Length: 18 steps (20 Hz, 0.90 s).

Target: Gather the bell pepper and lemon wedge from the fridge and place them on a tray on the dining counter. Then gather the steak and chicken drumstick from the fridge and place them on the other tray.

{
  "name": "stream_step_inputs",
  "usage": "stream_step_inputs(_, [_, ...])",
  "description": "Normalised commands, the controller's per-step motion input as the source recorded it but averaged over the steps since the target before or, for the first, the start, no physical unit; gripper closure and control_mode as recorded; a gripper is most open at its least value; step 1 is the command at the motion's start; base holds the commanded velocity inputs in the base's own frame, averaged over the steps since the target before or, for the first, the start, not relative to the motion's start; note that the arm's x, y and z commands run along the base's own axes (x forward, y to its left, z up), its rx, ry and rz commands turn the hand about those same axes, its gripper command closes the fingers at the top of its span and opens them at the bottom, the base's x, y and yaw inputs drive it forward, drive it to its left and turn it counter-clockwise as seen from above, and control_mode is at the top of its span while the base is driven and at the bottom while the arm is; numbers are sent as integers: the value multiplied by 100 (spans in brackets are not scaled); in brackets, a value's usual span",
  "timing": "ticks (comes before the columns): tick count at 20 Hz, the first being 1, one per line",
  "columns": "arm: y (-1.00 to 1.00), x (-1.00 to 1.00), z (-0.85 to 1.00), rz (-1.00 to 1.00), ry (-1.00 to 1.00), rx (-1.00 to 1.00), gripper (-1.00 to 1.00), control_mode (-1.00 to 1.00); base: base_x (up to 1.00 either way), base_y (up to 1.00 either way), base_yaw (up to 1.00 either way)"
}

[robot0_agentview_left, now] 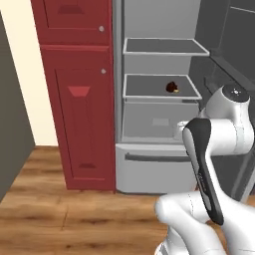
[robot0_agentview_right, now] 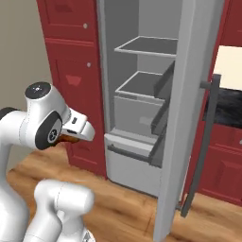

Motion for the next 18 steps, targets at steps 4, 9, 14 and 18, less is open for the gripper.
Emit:
stream_step_inputs(4, [0,0,0,0,0,0,100,100,-100,42,0])
stream_step_inputs(9, [0,0,0,0,0,0,100,100,-100,41,0])
stream_step_inputs(14, [0,0,0,0,0,0,100,100,-100,35,0])
stream_step_inputs(18, [0,0,0,0,0,0,100,100,-100,29,0])
